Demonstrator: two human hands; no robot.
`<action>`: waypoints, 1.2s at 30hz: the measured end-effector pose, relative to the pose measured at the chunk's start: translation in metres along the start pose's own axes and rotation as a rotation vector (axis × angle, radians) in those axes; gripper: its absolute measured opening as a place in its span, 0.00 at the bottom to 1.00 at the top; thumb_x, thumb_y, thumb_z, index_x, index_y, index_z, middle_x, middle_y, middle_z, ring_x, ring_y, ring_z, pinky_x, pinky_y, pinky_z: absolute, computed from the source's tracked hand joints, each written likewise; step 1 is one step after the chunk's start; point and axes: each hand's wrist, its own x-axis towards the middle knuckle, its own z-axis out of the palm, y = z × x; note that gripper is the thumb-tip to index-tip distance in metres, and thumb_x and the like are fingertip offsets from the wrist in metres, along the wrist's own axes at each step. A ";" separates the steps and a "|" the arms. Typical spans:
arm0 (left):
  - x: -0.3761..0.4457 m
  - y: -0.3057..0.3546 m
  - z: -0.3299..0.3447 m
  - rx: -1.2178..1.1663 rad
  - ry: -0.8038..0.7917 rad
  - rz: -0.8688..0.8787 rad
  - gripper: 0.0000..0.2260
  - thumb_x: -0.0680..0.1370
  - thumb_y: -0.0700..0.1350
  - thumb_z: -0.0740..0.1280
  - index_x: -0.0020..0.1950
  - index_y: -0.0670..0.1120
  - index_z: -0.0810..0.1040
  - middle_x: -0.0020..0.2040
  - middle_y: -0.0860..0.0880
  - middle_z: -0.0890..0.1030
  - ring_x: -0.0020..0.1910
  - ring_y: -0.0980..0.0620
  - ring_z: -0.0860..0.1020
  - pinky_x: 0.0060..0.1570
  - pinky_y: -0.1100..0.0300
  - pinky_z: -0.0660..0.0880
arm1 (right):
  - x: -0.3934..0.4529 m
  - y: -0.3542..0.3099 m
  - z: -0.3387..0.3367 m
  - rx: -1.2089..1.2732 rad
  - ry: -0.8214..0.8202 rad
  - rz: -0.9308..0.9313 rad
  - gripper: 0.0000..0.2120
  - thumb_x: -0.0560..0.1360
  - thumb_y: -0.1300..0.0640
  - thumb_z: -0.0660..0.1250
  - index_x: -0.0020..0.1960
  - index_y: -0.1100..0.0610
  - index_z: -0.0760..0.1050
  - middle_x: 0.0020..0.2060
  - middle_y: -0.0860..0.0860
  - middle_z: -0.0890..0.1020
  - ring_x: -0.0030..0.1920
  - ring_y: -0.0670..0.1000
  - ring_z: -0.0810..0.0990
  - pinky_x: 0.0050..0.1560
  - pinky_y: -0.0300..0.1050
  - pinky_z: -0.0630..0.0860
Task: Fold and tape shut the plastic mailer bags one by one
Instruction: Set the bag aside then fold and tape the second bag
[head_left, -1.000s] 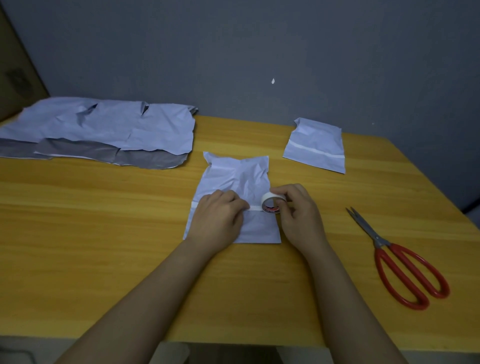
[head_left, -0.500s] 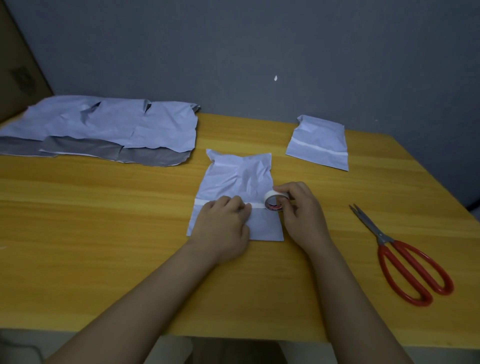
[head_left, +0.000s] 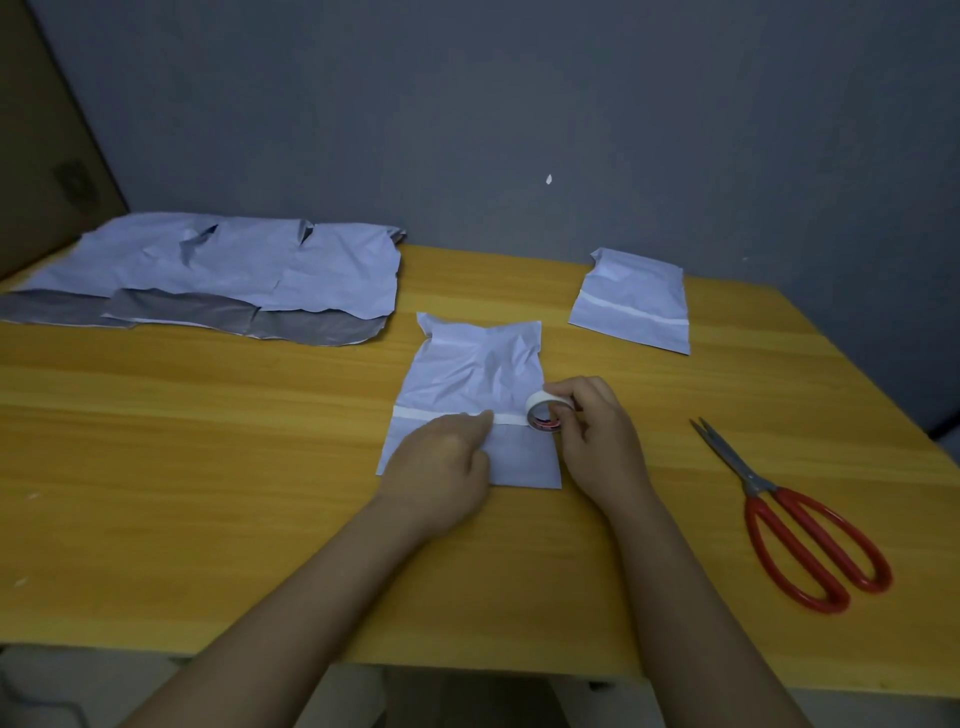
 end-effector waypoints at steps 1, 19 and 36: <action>0.000 -0.004 -0.001 -0.139 0.015 -0.042 0.22 0.80 0.44 0.53 0.75 0.46 0.63 0.72 0.48 0.68 0.71 0.52 0.65 0.65 0.66 0.58 | 0.000 0.000 0.000 -0.001 -0.001 0.000 0.11 0.77 0.67 0.61 0.54 0.56 0.77 0.49 0.45 0.74 0.46 0.39 0.72 0.43 0.26 0.68; 0.023 0.012 0.023 0.008 0.123 0.107 0.21 0.72 0.41 0.54 0.59 0.38 0.78 0.55 0.44 0.77 0.54 0.44 0.74 0.51 0.51 0.73 | -0.001 0.001 0.001 0.016 0.012 -0.018 0.11 0.77 0.68 0.61 0.54 0.56 0.77 0.48 0.45 0.74 0.45 0.39 0.72 0.42 0.27 0.68; 0.024 0.007 0.034 0.111 0.149 0.153 0.20 0.76 0.49 0.51 0.48 0.42 0.80 0.44 0.47 0.77 0.41 0.47 0.74 0.36 0.52 0.75 | 0.000 0.001 0.004 0.049 -0.012 -0.011 0.14 0.76 0.68 0.62 0.56 0.55 0.77 0.51 0.44 0.75 0.50 0.32 0.72 0.47 0.25 0.68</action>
